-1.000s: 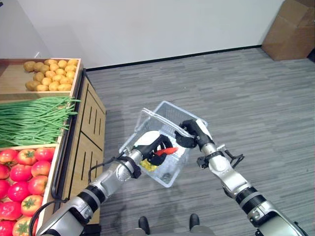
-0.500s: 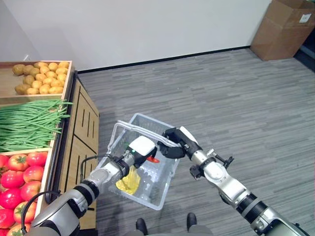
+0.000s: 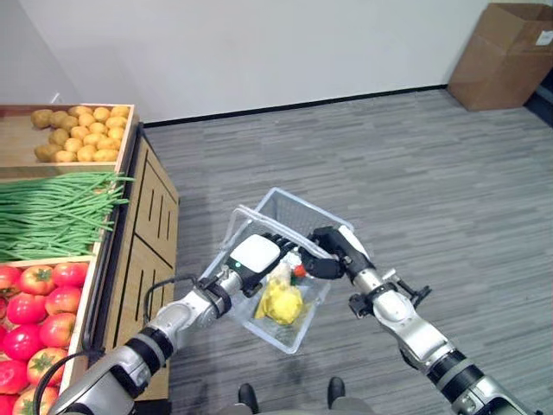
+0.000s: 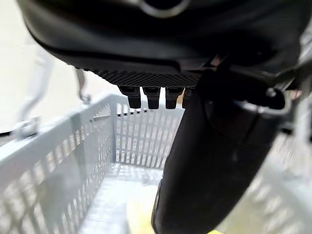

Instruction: Get the vegetables into the basket

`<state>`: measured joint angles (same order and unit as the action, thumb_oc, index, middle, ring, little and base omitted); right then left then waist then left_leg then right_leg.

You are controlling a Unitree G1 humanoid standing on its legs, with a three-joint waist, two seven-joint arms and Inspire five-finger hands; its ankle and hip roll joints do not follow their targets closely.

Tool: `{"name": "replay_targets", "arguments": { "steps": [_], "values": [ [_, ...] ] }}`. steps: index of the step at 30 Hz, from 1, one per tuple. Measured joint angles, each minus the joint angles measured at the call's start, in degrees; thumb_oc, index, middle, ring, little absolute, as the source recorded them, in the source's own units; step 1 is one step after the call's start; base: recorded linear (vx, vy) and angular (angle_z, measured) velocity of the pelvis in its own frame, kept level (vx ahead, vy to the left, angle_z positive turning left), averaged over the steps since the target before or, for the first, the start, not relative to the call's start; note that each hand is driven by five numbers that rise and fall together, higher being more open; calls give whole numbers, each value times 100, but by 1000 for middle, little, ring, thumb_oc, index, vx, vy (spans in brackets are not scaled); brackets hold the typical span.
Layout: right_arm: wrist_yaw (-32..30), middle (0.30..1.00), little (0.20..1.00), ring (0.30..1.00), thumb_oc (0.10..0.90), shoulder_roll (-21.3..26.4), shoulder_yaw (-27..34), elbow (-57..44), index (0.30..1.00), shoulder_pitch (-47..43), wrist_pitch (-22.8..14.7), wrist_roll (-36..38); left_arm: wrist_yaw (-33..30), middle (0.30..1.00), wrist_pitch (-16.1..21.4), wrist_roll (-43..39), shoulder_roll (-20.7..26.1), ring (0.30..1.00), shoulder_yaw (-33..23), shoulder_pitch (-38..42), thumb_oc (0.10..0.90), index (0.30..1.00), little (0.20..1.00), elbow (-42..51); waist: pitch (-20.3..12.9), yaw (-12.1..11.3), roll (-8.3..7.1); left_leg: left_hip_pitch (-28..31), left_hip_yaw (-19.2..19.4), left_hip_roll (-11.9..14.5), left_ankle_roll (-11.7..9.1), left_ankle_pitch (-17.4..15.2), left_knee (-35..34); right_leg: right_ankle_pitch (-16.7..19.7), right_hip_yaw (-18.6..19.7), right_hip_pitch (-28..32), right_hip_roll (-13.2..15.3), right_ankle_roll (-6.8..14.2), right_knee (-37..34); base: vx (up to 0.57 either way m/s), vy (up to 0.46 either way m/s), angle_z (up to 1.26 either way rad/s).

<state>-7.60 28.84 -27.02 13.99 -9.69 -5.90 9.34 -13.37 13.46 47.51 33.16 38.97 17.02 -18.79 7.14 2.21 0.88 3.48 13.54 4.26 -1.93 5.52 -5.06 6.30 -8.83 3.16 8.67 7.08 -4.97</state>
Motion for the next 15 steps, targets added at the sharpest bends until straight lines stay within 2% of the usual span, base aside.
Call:
{"name": "replay_targets", "arguments": {
  "steps": [2,5,9,12,15],
  "values": [
    [-93,300,300,300,400,-63,238,224,300,77,0,-82,98,1000,151,-400,38,1000,-277,-418,900,1000,1000,344,-2,-48,-3,17,-44,1,-2,1,-1,-11,-43,43,0,-1,-1,2,-11,9],
    [-192,300,300,300,400,-98,460,467,300,172,2,-232,192,1000,201,-788,37,1000,-485,-718,900,1000,1000,373,-2,-111,-4,33,-74,1,-7,5,-1,-20,-57,71,0,-6,-9,0,-14,6],
    [-425,300,300,300,400,-259,903,1087,300,356,17,-688,522,1000,186,-2177,-9,1000,-1318,-1721,900,1000,1000,586,-10,-178,-16,19,-182,0,-16,15,-2,-44,-146,119,0,-21,-9,-2,-15,11],
    [-547,300,300,300,400,-306,1146,1651,300,381,82,-897,735,1000,114,-3037,-13,1000,-1599,-2125,900,1000,1000,573,-13,-319,-21,5,-230,0,-16,22,-1,-52,-210,135,0,-22,-6,-4,-13,10],
    [-589,300,300,300,400,-308,1275,2204,300,427,151,-974,765,1000,0,-3765,-221,1000,-1840,-2479,900,1000,1000,249,-18,-406,-26,-1,-290,-6,-18,29,-1,-70,-267,160,4,-22,-6,-4,-10,9]
  ]
}}
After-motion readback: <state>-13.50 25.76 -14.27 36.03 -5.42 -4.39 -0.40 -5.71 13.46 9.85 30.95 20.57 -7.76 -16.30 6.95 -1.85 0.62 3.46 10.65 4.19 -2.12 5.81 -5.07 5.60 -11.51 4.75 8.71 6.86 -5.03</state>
